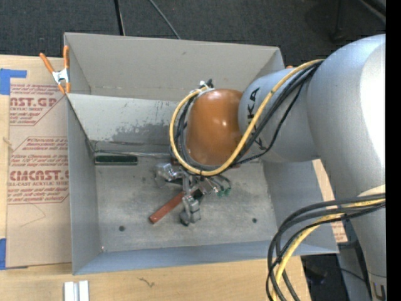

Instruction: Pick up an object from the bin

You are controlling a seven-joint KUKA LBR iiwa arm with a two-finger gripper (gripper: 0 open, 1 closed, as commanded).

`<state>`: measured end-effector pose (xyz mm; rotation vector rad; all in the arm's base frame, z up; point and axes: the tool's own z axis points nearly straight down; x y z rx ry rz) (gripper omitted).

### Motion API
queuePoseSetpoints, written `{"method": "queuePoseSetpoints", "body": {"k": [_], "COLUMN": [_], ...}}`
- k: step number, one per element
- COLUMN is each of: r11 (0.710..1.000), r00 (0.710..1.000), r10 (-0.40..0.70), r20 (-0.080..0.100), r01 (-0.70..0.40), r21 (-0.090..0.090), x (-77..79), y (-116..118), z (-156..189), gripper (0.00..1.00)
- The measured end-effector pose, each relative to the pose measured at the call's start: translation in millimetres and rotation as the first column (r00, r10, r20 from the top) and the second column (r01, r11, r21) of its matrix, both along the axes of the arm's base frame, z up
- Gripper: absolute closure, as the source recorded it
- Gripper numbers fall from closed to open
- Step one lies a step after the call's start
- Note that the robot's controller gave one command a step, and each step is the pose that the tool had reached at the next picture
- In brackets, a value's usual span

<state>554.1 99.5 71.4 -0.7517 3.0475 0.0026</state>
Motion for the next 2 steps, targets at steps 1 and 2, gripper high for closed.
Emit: {"method": "queuePoseSetpoints", "body": {"k": [1, 2], "r11": [1.000, 1.000], "r00": [1.000, 1.000], "r10": [0.000, 0.000], "r20": [0.000, 0.007], "r01": [0.000, 0.000], "r21": [0.000, 0.000], "x": [0.1, 2.1], "y": [0, 1], "z": [0, 91], "gripper": [1.00, 1.00]}}
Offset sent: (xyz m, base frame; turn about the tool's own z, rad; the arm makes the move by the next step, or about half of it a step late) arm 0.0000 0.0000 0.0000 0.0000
